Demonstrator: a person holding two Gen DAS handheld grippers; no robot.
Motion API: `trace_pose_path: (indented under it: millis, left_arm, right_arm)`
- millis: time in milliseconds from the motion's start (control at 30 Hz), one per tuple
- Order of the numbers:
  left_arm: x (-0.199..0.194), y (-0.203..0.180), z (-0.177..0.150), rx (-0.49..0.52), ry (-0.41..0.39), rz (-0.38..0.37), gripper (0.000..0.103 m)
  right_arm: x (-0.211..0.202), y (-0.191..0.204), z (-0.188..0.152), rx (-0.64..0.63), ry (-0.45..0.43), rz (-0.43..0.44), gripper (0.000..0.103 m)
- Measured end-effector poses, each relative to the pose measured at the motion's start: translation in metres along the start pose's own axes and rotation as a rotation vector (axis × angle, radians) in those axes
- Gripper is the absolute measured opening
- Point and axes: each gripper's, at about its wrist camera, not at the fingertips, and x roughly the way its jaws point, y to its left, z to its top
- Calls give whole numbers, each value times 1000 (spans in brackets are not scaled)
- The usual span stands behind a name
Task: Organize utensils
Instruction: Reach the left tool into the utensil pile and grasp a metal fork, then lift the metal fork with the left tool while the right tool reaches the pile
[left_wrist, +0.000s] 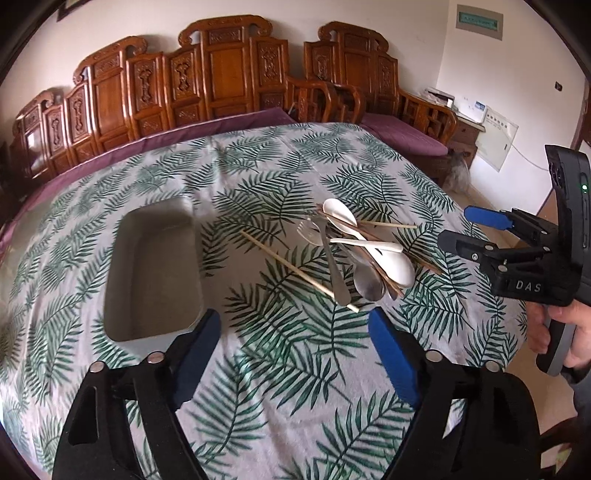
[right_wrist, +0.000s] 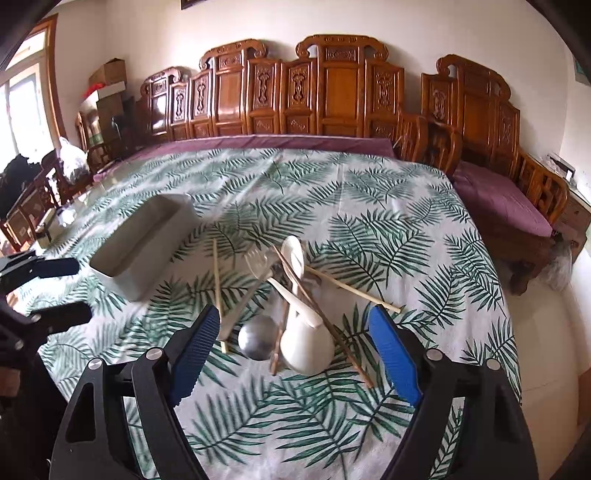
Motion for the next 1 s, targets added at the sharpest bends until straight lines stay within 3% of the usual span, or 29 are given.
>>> trace_pose_path:
  millis: [200, 333, 500, 667, 833, 1000]
  left_arm:
    - [50, -14, 22, 24, 39, -39, 63]
    - [82, -20, 32, 33, 69, -82, 47]
    - [119, -25, 42, 34, 100, -109, 38]
    - [145, -24, 50, 9, 138, -135, 32]
    - [172, -15, 60, -34, 181, -145, 19]
    - [179, -11, 64, -58, 190, -187, 12]
  right_arm:
    - [19, -13, 1, -12, 18, -12, 83]
    - [27, -25, -3, 12, 39, -19, 83]
    - [30, -35, -5, 41, 50, -22, 83]
    - [33, -34, -7, 35, 57, -19, 83]
    - [35, -34, -8, 36, 61, -18, 83]
    - [37, -36, -10, 43, 71, -20, 83]
